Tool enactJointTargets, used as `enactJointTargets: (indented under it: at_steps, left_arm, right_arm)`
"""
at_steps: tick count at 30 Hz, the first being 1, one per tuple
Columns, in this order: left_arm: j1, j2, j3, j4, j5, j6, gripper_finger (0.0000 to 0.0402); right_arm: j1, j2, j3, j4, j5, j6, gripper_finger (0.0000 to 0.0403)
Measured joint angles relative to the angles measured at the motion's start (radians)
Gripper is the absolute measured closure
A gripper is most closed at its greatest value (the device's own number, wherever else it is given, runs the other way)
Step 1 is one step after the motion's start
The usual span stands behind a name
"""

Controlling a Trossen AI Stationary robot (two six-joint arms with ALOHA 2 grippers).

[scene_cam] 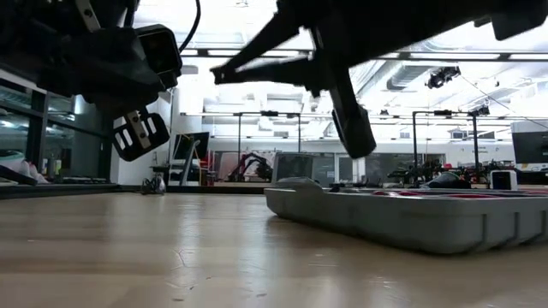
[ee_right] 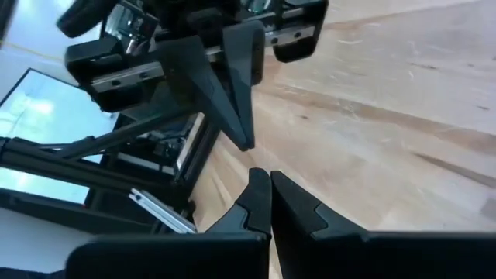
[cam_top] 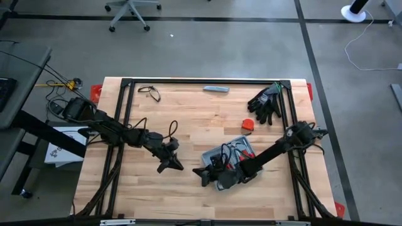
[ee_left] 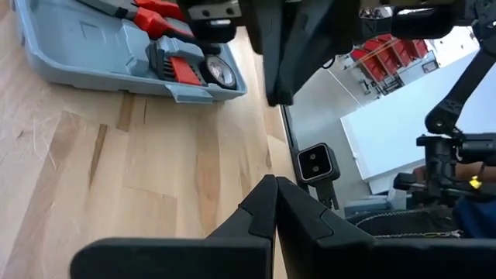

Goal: Prefit tool cases
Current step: Put the orange hex key set into the gray prefit tool case, then adjust the gray prefit tool case on the table

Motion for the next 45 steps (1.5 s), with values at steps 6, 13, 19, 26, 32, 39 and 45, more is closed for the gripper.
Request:
enactJointTargets:
  at_steps: [6,13,19,26,32,39,45]
  left_arm:
    - [0.0,0.0,0.0,-0.003,0.0,-0.007,0.0401]
    - [0.0,0.0,0.0,-0.01,0.0,-0.007,0.0401]
    - [0.001,0.0,0.0,-0.014,-0.01,0.0,0.0401]
    - [-0.006,0.0,0.001,-0.012,-0.163,-0.111,0.0401]
    - [-0.011,0.036,0.041,-0.077,-0.305,-0.208,0.0402]
    - [-0.011,0.269,0.228,-0.152,-0.288,-0.27,0.0402]
    - [0.011,0.448,0.416,-0.16,-0.251,-0.295,0.0402]
  right_arm:
    - [-0.002,0.035,0.001,-0.03,-0.026,0.053,0.0403]
    - [-0.005,0.091,0.005,0.008,-0.084,0.131,0.0403]
    - [-0.004,-0.024,0.001,-0.029,-0.083,0.001,0.0403]
    - [-0.005,-0.289,0.0,-0.707,-0.11,0.073,0.0403]
    - [0.007,-0.517,0.001,-1.328,-0.188,0.222,0.0403]
    - [0.006,-0.592,0.001,-1.713,-0.351,0.248,0.0403]
    - [0.004,-0.569,-0.06,-1.761,-0.491,0.135,0.0403]
